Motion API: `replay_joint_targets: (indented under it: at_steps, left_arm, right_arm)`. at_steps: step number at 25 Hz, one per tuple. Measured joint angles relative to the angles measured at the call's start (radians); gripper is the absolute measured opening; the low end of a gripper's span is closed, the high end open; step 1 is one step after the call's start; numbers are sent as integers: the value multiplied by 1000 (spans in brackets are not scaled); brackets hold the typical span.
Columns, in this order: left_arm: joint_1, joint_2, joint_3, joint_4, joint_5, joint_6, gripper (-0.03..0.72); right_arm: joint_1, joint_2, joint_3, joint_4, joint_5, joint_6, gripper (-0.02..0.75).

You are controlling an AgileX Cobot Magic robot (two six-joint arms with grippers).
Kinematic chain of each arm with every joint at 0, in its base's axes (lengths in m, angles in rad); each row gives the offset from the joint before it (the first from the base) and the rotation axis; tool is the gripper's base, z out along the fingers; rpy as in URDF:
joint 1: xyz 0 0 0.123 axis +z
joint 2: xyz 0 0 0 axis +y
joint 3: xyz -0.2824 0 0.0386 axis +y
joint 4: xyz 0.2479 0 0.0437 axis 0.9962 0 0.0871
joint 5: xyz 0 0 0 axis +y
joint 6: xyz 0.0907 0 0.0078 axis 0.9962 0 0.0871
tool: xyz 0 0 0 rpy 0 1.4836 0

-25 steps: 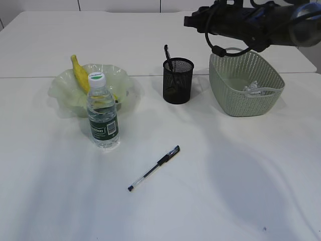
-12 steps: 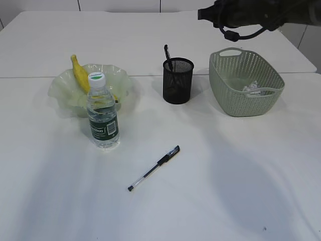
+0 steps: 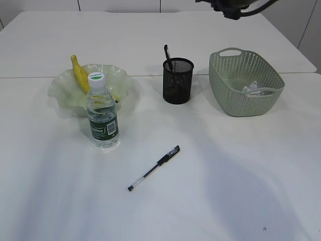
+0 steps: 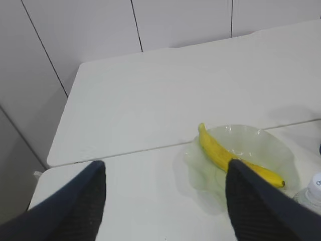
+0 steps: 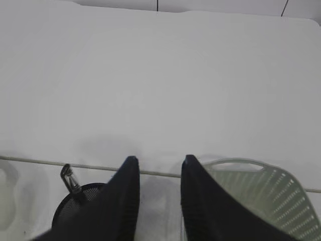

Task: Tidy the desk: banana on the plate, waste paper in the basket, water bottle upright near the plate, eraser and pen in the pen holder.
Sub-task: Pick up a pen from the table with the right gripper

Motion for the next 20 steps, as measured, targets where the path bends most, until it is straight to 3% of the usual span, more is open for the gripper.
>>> replay_joint_targets:
  at_steps: [9, 13, 20]
  left_arm:
    - [0, 3, -4, -20, 19, 0, 528]
    - [-5, 27, -64, -21, 70, 7, 528]
    - [-63, 132, -188, -94, 188, 140, 487]
  right_arm:
    - [37, -70, 0, 0, 209, -21, 219]
    - [47, -98, 0, 0, 281, -46, 219]
    - [58, -133, 0, 2, 329, -71, 219]
